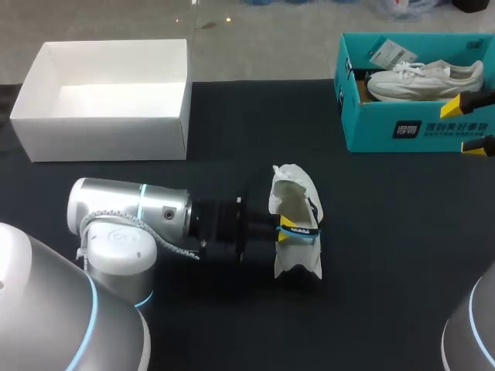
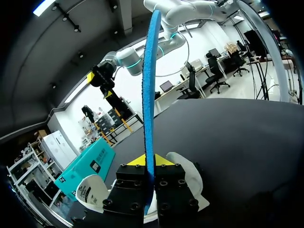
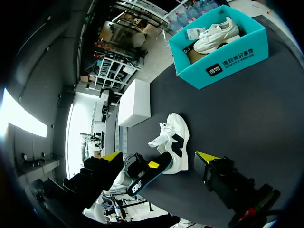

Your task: Take the shoe out of the shoebox, open the shoe tongue, remove and reinsert the insole, then place the shoe into the shoebox

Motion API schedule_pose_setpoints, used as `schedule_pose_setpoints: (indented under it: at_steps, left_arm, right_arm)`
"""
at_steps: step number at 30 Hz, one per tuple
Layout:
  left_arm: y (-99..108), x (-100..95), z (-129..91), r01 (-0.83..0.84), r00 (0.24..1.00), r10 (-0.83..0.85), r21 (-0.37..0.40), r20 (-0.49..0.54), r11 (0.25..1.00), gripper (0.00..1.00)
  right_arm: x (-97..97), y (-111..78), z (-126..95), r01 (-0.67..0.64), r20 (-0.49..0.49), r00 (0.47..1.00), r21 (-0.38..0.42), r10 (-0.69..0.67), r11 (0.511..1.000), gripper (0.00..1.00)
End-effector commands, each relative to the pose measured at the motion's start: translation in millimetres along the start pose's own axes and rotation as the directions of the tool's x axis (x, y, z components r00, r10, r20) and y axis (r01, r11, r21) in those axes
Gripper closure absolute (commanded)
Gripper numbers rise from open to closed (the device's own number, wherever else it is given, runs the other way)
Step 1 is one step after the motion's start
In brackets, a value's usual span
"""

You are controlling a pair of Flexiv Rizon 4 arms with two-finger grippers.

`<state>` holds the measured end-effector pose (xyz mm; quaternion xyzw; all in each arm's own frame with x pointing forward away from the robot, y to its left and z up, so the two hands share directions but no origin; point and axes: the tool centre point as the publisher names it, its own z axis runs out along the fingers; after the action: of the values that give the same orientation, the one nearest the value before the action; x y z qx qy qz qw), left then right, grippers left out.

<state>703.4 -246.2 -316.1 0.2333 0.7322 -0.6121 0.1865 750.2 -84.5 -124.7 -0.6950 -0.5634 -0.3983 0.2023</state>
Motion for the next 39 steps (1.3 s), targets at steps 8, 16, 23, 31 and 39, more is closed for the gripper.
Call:
schedule_pose_setpoints:
  at_steps: [8,16,23,31,39]
  left_arm:
    - [25.4,-12.5,14.1,0.013,1.0,-0.013,-0.016,-0.006,1.0,1.0]
    - [25.9,-13.1,13.4,0.022,1.0,-0.022,-0.024,-0.005,0.999,1.0]
    - [25.9,-13.1,13.4,0.022,1.0,-0.022,-0.024,-0.005,0.999,1.0]
    - [25.9,-13.1,13.4,0.022,1.0,-0.022,-0.024,-0.005,0.999,1.0]
    - [34.3,-6.4,23.7,-0.011,1.0,0.011,-0.034,0.002,0.999,1.0]
  right_arm:
    - [0.2,-0.6,0.3,-0.002,0.003,1.0,-0.001,0.002,1.0,0.0]
    - [0.2,-0.6,0.3,-0.002,0.003,1.0,-0.001,0.002,1.0,0.0]
    - [0.2,-0.6,0.3,-0.002,0.003,1.0,-0.001,0.002,1.0,0.0]
    - [0.2,-0.6,0.3,-0.002,0.003,1.0,-0.001,0.002,1.0,0.0]
    - [0.2,-0.6,0.3,-0.002,0.003,1.0,-0.001,0.002,1.0,0.0]
